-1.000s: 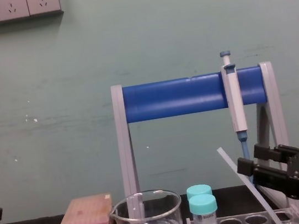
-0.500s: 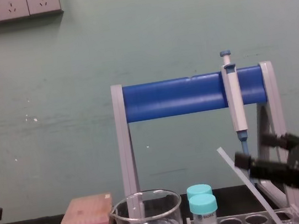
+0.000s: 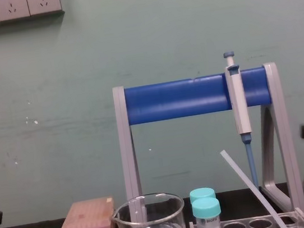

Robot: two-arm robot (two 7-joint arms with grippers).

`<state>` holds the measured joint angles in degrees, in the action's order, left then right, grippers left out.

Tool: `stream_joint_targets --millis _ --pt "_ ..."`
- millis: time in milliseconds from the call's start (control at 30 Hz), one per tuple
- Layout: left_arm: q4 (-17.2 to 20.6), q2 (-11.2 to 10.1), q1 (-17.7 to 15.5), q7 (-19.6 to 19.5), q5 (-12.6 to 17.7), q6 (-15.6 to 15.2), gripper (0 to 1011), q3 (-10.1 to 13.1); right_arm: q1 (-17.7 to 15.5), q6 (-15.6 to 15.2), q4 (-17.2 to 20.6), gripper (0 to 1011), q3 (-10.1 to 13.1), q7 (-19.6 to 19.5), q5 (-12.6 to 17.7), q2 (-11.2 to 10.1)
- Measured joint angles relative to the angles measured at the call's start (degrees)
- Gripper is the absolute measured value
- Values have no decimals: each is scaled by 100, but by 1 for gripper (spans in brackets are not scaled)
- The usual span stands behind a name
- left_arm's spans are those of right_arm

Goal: Pick up the stirring rod with one hand, then place it down.

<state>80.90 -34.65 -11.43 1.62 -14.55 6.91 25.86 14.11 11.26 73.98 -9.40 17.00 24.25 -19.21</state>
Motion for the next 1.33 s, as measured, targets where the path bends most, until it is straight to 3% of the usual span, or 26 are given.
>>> stream_joint_targets --millis 33,67,167,367,1333 --pt "0 0 0 0 0 0 1000 0 -32 -133 31 1002 27 -90 -12 -10" --pt "0 0 0 0 0 0 1000 0 -105 -489 103 1002 86 -293 -48 -34" --pt "0 0 0 0 0 0 1000 0 -202 -983 194 1002 138 -473 -97 -88" --pt "0 0 0 0 0 0 1000 0 -266 -1528 266 1002 104 -480 -210 -147" --pt "0 0 0 0 0 0 1000 0 -257 -1481 249 1002 100 -466 -192 -152"
